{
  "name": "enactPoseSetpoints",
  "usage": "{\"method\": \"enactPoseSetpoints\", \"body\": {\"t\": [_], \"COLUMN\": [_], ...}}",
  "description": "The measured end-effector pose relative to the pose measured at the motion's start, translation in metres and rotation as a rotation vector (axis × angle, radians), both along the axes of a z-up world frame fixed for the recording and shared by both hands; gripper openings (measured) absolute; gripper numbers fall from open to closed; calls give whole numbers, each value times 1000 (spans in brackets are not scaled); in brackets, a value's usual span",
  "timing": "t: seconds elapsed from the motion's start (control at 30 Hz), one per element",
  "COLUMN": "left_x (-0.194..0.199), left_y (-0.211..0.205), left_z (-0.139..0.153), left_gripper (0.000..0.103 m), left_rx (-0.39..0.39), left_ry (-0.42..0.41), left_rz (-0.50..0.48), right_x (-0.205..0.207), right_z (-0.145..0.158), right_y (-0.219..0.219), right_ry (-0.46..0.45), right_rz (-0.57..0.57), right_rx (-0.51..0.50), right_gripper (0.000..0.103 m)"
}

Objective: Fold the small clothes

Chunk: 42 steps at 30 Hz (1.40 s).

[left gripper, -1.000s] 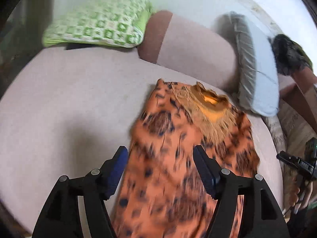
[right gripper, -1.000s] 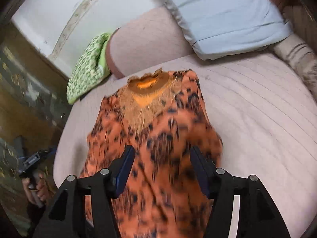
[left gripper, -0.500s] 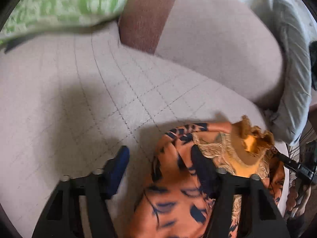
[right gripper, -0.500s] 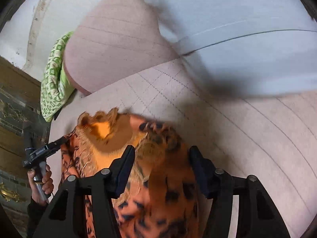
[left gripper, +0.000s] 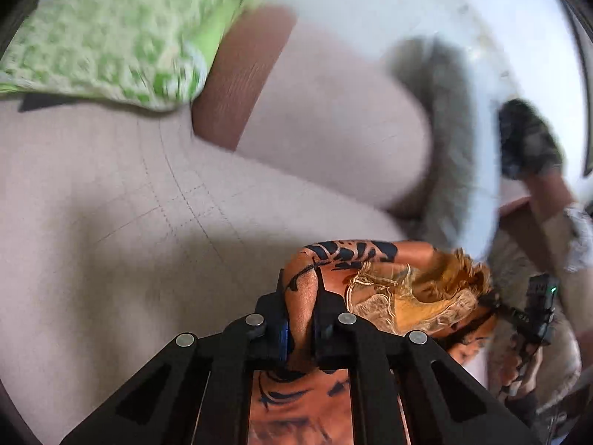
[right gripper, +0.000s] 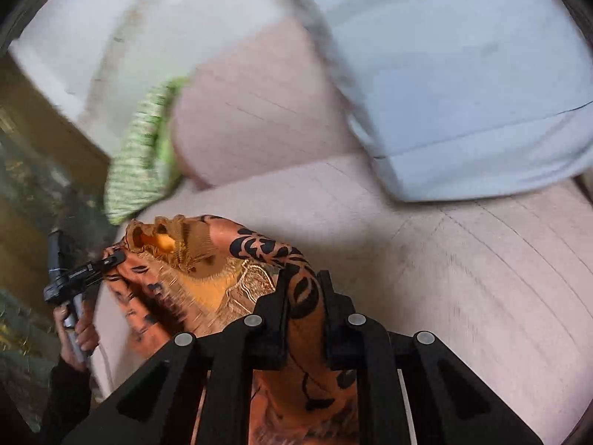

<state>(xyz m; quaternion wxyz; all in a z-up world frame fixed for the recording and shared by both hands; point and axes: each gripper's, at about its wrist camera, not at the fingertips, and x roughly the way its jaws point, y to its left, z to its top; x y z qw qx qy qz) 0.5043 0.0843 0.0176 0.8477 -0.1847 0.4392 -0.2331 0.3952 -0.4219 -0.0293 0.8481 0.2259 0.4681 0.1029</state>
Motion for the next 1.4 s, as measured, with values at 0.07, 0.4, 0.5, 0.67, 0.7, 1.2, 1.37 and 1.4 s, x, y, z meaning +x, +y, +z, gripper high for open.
{"method": "enactPoseSetpoints", "body": {"t": [0.07,0.4,0.5,0.67,0.7,1.2,1.37,1.4], "left_x": [-53,-298,-344,-371,-372,-450,-444,-438], "left_y": [17,96,108,134,135,132,117,110], "left_z": [24,-6,-40,-75,-74,-20,-24,-33], "left_gripper": [7,7,7,10,11,45,53,53], "left_rx": [-28,-120,-93,-156,-134,-117,-76,-46], "left_ry": [-74,-44,40,196,208,195,208,226], "left_rz": [-7,66,129,247,249,218,222,229], "right_x": [-44,-287,-323,-338,-338,-378,-366,-366], "right_z": [30,57,13,-32,-30,6,-5,-11], "right_y": [7,67,78,91,93,95,99,99], "right_ry": [-50,-93,24,146,145,108,178,202], "right_rz": [14,18,-35,-92,-89,-132,-191,-202], "right_rx": [-4,-19,-29,11,-4,77,25,-2], "right_gripper": [13,13,13,18,20,45,48,48]}}
